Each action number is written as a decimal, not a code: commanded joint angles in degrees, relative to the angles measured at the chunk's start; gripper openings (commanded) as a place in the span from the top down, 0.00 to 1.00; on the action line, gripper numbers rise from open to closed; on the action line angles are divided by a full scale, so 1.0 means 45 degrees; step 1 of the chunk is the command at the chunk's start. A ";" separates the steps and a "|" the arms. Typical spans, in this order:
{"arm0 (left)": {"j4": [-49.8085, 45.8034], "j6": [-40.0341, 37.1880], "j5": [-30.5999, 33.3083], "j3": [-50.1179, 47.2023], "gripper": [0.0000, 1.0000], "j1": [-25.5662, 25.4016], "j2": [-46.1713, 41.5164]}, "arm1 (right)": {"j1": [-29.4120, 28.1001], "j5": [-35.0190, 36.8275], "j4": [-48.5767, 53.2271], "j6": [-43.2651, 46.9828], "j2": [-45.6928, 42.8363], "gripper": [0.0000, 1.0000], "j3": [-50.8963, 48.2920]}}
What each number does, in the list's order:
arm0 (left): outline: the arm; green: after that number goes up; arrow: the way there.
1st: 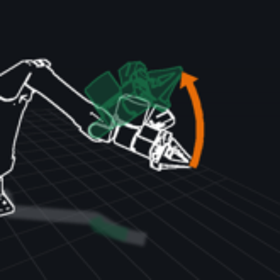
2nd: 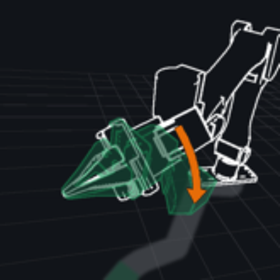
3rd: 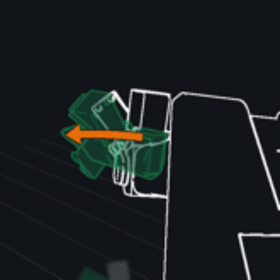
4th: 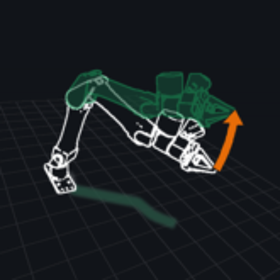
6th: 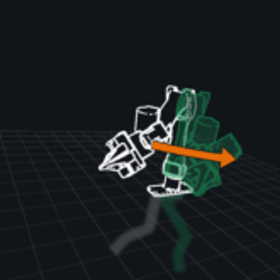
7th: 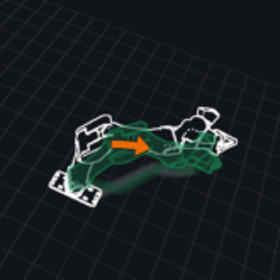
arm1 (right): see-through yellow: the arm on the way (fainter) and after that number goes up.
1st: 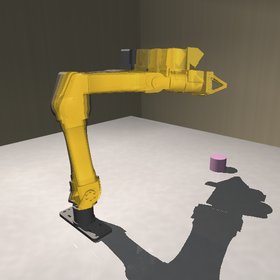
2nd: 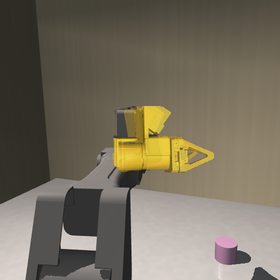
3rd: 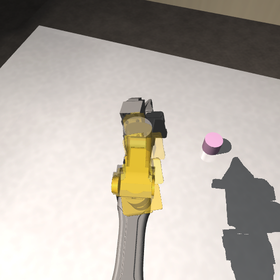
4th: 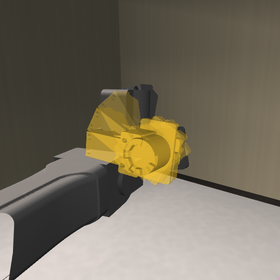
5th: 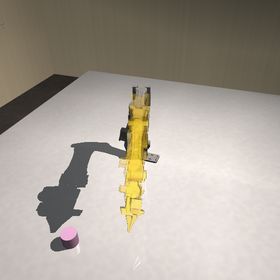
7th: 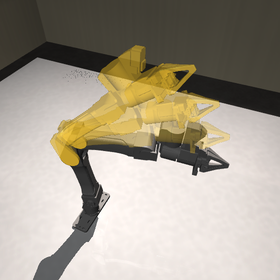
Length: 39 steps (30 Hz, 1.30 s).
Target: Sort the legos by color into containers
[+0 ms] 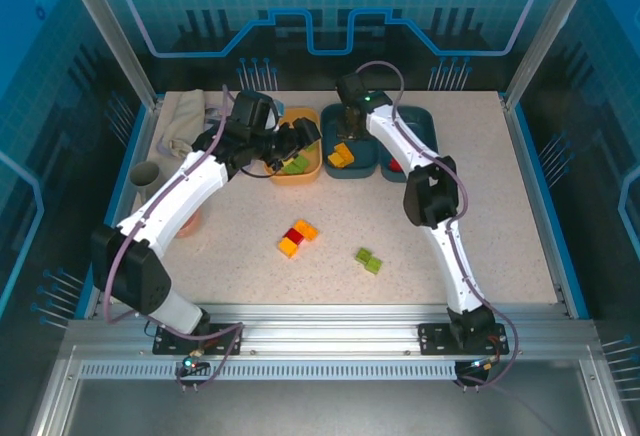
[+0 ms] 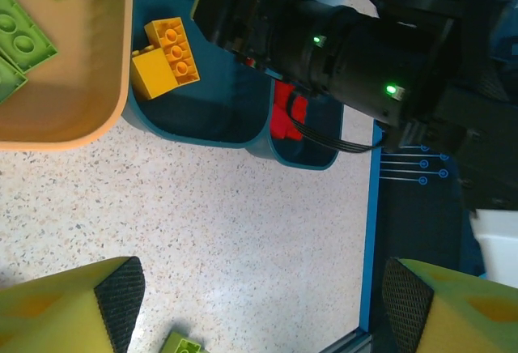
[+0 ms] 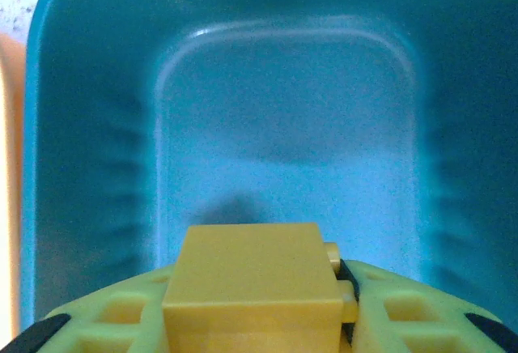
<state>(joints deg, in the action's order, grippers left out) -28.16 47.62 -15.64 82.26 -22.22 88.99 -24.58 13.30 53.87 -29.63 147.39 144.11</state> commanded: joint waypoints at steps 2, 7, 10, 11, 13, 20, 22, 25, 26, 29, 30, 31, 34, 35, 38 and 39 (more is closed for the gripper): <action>0.0168 -0.0223 -0.0390 0.0472 0.19 0.0074 0.0115 | 0.0341 -0.0075 0.0964 -0.0743 0.1365 0.64 0.1602; -0.0054 -0.0230 -0.0298 0.0155 0.19 0.0074 -0.0085 | 0.0384 -0.0612 0.0532 -0.0587 0.1353 0.43 0.1773; -0.0290 -0.0286 -0.0190 -0.0168 0.19 0.0091 -0.0368 | 0.0335 -0.0900 0.0471 -0.0431 0.0924 0.37 0.1802; -0.0401 -0.0303 -0.0146 -0.0281 0.19 0.0084 -0.0458 | 0.0306 -0.0978 0.0491 -0.0401 0.0755 0.36 0.1793; -0.0702 -0.0330 -0.0071 -0.0527 0.19 0.0074 -0.0692 | 0.0202 -0.1055 0.0560 -0.0292 0.0236 0.36 0.1756; -0.1680 -0.0357 -0.0023 -0.1243 0.20 -0.0116 -0.1314 | -0.0231 -0.0855 0.0231 -0.0077 -0.2997 0.37 -0.0576; -0.1931 -0.0205 -0.0070 -0.1470 0.20 -0.0342 -0.1374 | -0.0347 -0.0749 -0.0333 -0.0086 -0.4686 0.37 -0.2379; -0.1974 0.0180 -0.0144 -0.1862 0.22 -0.0939 -0.1301 | -0.0546 -0.0502 -0.1332 -0.0140 -0.7359 0.38 -0.5762; -0.1979 0.0317 -0.0185 -0.1947 0.22 -0.1175 -0.1192 | -0.0616 -0.0439 -0.1627 -0.0140 -0.8150 0.38 -0.6808; -0.2207 0.0914 -0.0170 -0.1995 0.23 -0.2088 -0.0565 | -0.0936 -0.0276 -0.2291 -0.0131 -1.0721 0.38 -1.0215; -0.2380 0.1235 -0.0064 -0.1954 0.23 -0.2487 -0.0268 | -0.1094 -0.0212 -0.2379 -0.0098 -1.1617 0.38 -1.1335; -0.2540 0.1641 0.0052 -0.1962 0.23 -0.2795 0.0014 | -0.1274 -0.0243 -0.2447 -0.0107 -1.2465 0.38 -1.2431; -0.2570 0.3037 -0.0002 -0.2085 0.24 -0.3617 0.0875 | -0.2027 -0.0401 -0.2551 -0.0091 -1.4935 0.37 -1.5405; -0.2562 0.3487 -0.0072 -0.2091 0.24 -0.3843 0.1091 | -0.2279 -0.0506 -0.2556 -0.0079 -1.5616 0.37 -1.6203; -0.2598 0.5151 -0.0458 -0.2033 0.24 -0.4521 0.1999 | -0.3031 -0.0947 -0.2055 -0.0345 -1.7572 0.35 -1.8220; -0.2511 0.5709 -0.0710 -0.1984 0.23 -0.4758 0.2316 | -0.3317 -0.1080 -0.1762 -0.0501 -1.8106 0.35 -1.8707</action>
<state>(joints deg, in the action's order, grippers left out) -37.45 63.64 -16.38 73.84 -41.78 97.01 -37.19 10.20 44.21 -30.72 71.18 63.86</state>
